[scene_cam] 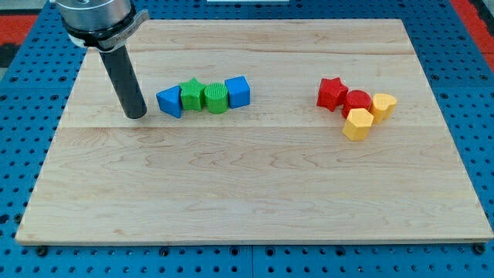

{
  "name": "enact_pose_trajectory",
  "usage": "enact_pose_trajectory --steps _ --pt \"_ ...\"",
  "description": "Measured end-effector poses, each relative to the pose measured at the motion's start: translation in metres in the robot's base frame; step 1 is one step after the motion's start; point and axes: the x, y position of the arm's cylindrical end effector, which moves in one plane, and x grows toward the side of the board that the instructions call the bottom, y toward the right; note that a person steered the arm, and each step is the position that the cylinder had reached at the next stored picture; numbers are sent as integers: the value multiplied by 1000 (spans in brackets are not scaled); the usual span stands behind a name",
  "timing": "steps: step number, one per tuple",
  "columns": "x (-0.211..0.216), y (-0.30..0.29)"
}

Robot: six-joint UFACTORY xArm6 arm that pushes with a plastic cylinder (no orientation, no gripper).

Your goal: Point your arm at the top left side of the board

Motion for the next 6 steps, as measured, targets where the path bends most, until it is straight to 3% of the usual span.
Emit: enact_pose_trajectory --steps 3,5,6 --pt "-7 -10" --pt "-133 -16" --pt "-158 -9"
